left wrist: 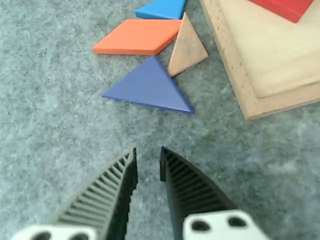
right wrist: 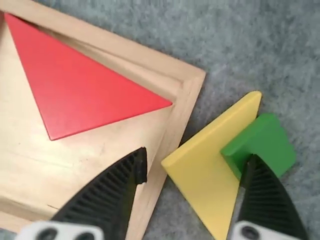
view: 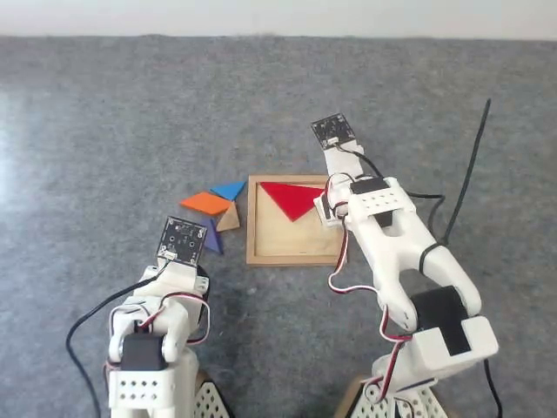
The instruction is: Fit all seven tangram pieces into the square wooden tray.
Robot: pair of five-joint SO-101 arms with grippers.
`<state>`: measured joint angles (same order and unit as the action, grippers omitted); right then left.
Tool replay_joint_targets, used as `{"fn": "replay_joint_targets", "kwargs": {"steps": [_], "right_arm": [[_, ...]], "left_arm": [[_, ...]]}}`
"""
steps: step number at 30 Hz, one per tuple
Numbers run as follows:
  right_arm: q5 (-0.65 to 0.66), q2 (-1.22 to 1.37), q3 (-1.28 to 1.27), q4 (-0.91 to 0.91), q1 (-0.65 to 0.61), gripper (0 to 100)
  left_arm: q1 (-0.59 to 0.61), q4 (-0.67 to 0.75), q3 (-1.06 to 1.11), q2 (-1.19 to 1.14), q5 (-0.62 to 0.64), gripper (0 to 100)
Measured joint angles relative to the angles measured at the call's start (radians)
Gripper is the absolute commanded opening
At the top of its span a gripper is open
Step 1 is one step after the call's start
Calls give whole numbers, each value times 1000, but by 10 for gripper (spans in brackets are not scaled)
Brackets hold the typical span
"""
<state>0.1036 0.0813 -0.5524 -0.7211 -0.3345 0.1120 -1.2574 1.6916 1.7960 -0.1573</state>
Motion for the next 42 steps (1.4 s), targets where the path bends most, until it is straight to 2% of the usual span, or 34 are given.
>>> {"fn": "replay_joint_targets", "kwargs": {"steps": [9, 15, 21, 25, 32, 42], "right_arm": [[-18, -23, -3, -31, 6, 277], [-15, -203, -161, -29, -3, 277], [40, -338, -273, 21, -94, 280], [52, -318, -267, 31, -103, 278], [104, -98, -137, 29, -110, 277], [107, -49, -68, -26, -5, 277]], "left_arm": [[0, 0, 0, 0, 0, 80], [0, 0, 0, 0, 0, 80], [0, 0, 0, 0, 0, 80], [0, 0, 0, 2, 0, 80], [0, 0, 0, 2, 0, 80], [0, 0, 0, 2, 0, 80]]}}
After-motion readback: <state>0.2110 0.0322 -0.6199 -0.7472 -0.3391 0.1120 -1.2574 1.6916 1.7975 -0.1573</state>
